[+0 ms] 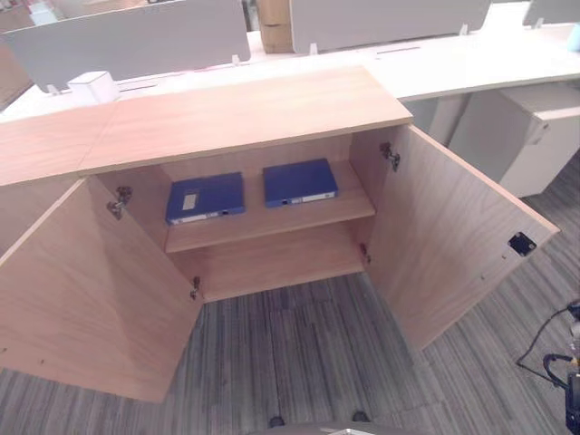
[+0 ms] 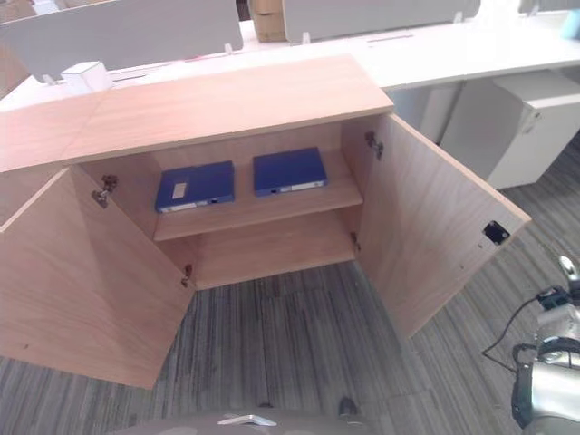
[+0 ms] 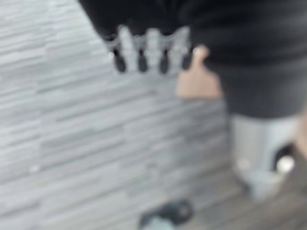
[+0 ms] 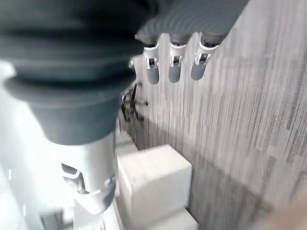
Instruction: Put the empty folder in the office cabinet
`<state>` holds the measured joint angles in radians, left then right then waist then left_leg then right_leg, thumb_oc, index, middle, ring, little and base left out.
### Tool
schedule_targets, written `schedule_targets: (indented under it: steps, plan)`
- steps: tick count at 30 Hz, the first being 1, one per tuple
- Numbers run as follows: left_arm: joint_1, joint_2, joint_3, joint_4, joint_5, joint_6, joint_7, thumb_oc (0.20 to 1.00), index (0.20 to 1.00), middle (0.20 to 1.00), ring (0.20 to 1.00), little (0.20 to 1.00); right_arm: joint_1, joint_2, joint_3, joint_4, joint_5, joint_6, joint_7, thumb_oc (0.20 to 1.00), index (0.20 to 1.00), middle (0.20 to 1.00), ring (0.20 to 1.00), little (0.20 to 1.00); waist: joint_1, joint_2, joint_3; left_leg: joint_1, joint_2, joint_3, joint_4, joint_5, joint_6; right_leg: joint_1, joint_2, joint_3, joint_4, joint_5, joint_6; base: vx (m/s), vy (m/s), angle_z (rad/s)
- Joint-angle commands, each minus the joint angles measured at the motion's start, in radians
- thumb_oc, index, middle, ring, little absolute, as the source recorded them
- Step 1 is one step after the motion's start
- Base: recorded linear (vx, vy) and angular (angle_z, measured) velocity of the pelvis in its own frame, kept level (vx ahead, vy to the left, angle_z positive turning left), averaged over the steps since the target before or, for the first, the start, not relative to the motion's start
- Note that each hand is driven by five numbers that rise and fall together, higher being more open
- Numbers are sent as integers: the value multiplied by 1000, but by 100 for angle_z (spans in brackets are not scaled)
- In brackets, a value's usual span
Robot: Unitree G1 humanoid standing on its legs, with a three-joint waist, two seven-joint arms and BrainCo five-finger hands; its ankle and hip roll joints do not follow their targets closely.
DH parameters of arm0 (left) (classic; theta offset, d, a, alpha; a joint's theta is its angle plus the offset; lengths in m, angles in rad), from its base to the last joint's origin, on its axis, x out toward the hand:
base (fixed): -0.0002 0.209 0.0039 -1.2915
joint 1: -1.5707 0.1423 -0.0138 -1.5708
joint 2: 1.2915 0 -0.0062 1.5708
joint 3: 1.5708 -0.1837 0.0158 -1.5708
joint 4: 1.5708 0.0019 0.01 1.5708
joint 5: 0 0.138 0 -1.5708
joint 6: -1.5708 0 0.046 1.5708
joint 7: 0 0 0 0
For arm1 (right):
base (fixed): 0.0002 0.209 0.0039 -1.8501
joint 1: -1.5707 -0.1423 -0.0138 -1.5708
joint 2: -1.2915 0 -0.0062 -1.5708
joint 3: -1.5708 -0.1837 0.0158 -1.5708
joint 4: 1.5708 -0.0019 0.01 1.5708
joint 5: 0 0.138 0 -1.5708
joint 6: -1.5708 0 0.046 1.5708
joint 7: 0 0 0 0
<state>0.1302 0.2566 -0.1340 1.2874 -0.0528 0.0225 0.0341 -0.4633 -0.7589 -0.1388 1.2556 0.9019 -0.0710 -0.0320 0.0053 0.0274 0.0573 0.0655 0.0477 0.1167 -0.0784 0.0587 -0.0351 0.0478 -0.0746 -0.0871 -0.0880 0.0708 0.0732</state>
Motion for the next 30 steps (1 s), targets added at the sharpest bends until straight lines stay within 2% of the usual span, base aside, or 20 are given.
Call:
schedule_targets:
  steps: [1,6,9,11,13,16,18,19,20,21,22,24,26,27,28,29,30]
  plan:
    - [-38,48,-24,57,33,-9,16,1000,1000,1000,1000,1000,-101,10,63,13,-99,-10,36,1000,1000,1000,1000,1000,43,-30,-24,9,-3,-21,-9,-88,-12,27,-36,-54,1,-88,63,-21,-11,14]
    - [-45,49,-44,44,38,-12,10,1000,1000,1000,1000,1000,-154,91,194,-22,-164,12,70,1000,1000,1000,1000,1000,61,-34,-25,12,0,-29,-9,-83,-13,36,-37,-65,1,-89,58,-4,-1,2]
    - [-45,49,-44,44,38,-12,10,1000,1000,1000,1000,1000,-154,91,194,-22,-164,12,70,1000,1000,1000,1000,1000,61,-34,-25,12,0,-29,-9,-83,-13,36,-37,-65,1,-89,58,-5,-3,2]
    - [-46,41,-57,52,61,-7,9,1000,1000,1000,1000,1000,-147,183,270,-90,-178,23,98,1000,1000,1000,1000,1000,68,-36,-26,16,1,-34,-9,-79,-14,41,-36,-68,1,-88,54,-29,-18,8]
    - [-45,40,-57,55,65,-6,9,1000,1000,1000,1000,1000,-140,200,274,-107,-170,21,100,1000,1000,1000,1000,1000,68,-36,-27,16,1,-34,-9,-79,-13,42,-36,-68,1,-87,54,0,0,0]
    - [-52,26,-40,86,85,4,16,1000,1000,1000,1000,1000,-67,304,282,-229,-96,11,112,1000,1000,1000,1000,1000,63,-39,-28,21,2,-32,-9,-81,-13,45,-38,-64,1,-84,51,-12,-8,6]
    - [-51,26,-40,86,85,4,16,1000,1000,1000,1000,1000,-66,304,282,-231,-96,11,111,1000,1000,1000,1000,1000,63,-39,-28,21,2,-32,-9,-81,-13,45,-38,-64,1,-84,51,0,0,0]
    - [-58,21,-24,97,95,7,21,1000,1000,1000,1000,1000,-4,367,305,-327,-49,21,138,1000,1000,1000,1000,1000,58,-41,-27,22,3,-28,-9,-80,-13,44,-38,-63,1,-83,49,-22,-15,5]
    - [-64,18,-10,92,96,4,24,1000,1000,1000,1000,1000,53,398,351,-432,-28,31,171,1000,1000,1000,1000,1000,52,-42,-26,22,3,-27,-9,-79,-13,43,-38,-60,1,-82,48,-22,-15,4]
    - [-64,18,-10,91,96,4,24,1000,1000,1000,1000,1000,55,398,351,-434,-28,31,171,1000,1000,1000,1000,1000,52,-42,-27,22,3,-27,-9,-79,-13,43,-38,-60,1,-82,48,0,0,0]
    - [-66,14,-4,87,106,5,17,1000,1000,1000,1000,1000,103,430,433,-524,-46,75,230,1000,1000,1000,1000,1000,49,-43,-22,24,4,-26,-9,-78,-15,45,-38,-58,1,-81,47,-16,-6,-6]
    - [-61,12,7,70,122,0,14,1000,1000,1000,1000,1000,184,413,522,-693,-47,98,295,1000,1000,1000,1000,1000,44,-45,-22,18,4,-27,-9,-75,-17,40,-39,-59,1,-80,47,-12,-4,-2]
    - [-61,12,7,70,122,0,14,1000,1000,1000,1000,1000,184,413,522,-693,-47,98,295,1000,1000,1000,1000,1000,44,-45,-22,18,4,-27,-9,-75,-17,40,-39,-59,1,-80,47,0,0,0]
    - [-58,11,16,55,136,-6,3,1000,1000,1000,1000,1000,270,383,607,-798,-81,122,368,1000,1000,1000,1000,1000,41,-49,-21,15,3,-28,-9,-75,-19,38,-40,-61,1,-82,47,0,0,0]
    - [-52,7,25,45,147,-12,-3,1000,1000,1000,1000,1000,357,348,632,-813,-127,105,392,1000,1000,1000,1000,1000,34,-50,-20,11,3,-31,-9,-75,-20,36,-41,-64,3,-84,48,-39,-14,4]
    - [-7,-23,13,90,177,-30,-12,1000,1000,1000,1000,1000,386,380,633,-710,-170,84,378,1000,1000,1000,1000,1000,37,-59,-16,13,3,-37,-9,-75,-22,41,-40,-68,5,-91,48,-44,-25,6]
    - [-28,-10,29,119,195,-3,-5,1000,1000,1000,1000,1000,411,387,601,-673,-217,85,376,1000,1000,1000,1000,1000,35,-64,-19,7,2,-42,-9,-74,-21,37,-41,-70,6,-90,49,-34,-18,5]
